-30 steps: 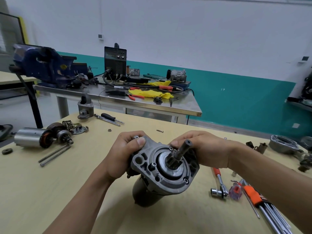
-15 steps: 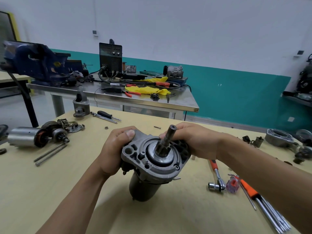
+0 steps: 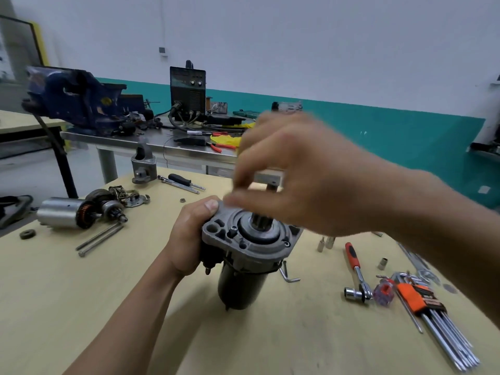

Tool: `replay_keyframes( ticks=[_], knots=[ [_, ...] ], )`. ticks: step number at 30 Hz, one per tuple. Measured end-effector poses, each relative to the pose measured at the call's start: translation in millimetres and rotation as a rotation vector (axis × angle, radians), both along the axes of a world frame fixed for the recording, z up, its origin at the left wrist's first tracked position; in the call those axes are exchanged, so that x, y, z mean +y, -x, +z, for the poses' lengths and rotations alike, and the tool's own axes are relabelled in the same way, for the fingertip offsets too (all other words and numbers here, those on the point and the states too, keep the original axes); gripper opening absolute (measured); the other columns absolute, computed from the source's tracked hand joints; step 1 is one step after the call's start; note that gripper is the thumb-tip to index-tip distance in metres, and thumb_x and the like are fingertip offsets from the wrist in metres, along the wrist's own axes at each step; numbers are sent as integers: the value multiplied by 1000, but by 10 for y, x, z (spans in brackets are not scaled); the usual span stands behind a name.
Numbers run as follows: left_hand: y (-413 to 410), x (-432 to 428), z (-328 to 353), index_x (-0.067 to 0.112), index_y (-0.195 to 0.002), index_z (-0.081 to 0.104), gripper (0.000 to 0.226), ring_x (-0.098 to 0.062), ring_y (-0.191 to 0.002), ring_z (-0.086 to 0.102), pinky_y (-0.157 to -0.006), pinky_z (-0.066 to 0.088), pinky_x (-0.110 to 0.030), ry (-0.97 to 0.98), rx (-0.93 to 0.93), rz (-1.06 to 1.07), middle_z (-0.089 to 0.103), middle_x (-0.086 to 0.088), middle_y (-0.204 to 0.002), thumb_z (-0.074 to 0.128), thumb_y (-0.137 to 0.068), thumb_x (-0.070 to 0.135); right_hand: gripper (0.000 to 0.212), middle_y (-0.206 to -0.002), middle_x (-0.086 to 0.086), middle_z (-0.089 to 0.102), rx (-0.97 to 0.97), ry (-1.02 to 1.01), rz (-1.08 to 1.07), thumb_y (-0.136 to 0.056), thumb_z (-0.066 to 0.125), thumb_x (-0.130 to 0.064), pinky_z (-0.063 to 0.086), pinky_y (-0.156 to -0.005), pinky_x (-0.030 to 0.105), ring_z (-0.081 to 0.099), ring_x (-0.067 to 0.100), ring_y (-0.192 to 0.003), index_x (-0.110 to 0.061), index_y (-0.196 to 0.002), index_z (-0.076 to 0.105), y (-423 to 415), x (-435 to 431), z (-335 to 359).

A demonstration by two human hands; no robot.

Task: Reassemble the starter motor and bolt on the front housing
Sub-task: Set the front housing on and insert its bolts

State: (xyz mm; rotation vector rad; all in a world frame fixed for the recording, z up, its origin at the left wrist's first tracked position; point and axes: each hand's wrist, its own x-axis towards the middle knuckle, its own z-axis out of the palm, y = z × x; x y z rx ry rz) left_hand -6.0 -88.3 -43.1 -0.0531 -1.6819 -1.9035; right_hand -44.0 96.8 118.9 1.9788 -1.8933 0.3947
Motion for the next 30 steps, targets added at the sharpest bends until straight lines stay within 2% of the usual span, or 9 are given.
replay_keyframes(
  ticks=[2,5,10,13,16,20,24,26,30],
  knots=[
    [-23,20,22,-30,-88,43,83,-41,-78,44,-65,36,-41,25,-12,13,45,-39,-80,56,-70,50,34,-73,-9,58,168,-324,-149,-94,56,-49,46,-67,33,53,13,-77,-28,-68,59,-97,-149,-27],
    [-63,57,68,-27,-84,44,77,-42,-77,44,-69,33,-47,35,-12,24,37,-51,-78,55,-73,49,42,-67,-6,52,272,-525,-238,-100,46,-46,37,-53,28,49,11,-60,-27,-63,44,-130,-307,-85],
    [-73,47,66,-24,-81,45,74,-36,-78,41,-65,33,-39,25,-36,6,46,-27,-84,57,-72,49,40,-63,-10,43,411,-592,-244,-101,47,-31,30,-55,25,40,6,-56,-26,-62,37,-140,-401,-110],
    [-87,66,73,-26,-86,45,77,-37,-79,44,-69,33,-41,44,-25,24,49,-29,-87,56,-73,49,34,-67,-10,44,444,-660,-275,-98,48,-24,30,-73,37,39,8,-63,-26,-65,40,-172,-404,-110],
    [-118,112,107,-27,-88,46,75,-37,-78,47,-69,36,-43,78,12,41,46,-44,-81,55,-76,46,33,-68,-7,44,455,-693,-293,-100,45,-24,26,-75,41,37,11,-64,-24,-67,42,-210,-374,-90],
    [-131,159,128,-28,-91,45,76,-38,-79,46,-71,34,-47,74,39,32,42,-51,-84,54,-77,46,30,-66,-4,45,350,-693,-305,-100,46,-27,35,-67,35,41,15,-62,-20,-71,49,-198,-347,-72],
    [-141,164,123,-26,-90,45,75,-36,-79,44,-68,34,-41,55,29,29,48,-33,-83,56,-75,48,19,-78,-2,55,214,-716,-287,-99,52,-29,34,-47,17,47,11,-63,-15,-93,64,-143,-348,-14],
    [-150,156,124,-25,-94,46,76,-39,-81,45,-72,36,-45,44,31,32,47,-43,-85,56,-76,48,23,-83,1,61,179,-683,-278,-96,56,-36,36,-47,17,50,12,-66,-15,-97,67,-109,-347,15],
    [-144,146,126,-25,-95,46,76,-40,-84,45,-76,33,-48,27,37,40,41,-50,-87,56,-78,48,43,-61,-4,49,230,-640,-282,-102,43,-45,33,-42,16,42,11,-53,-20,-68,54,-125,-364,-13]
  ],
)
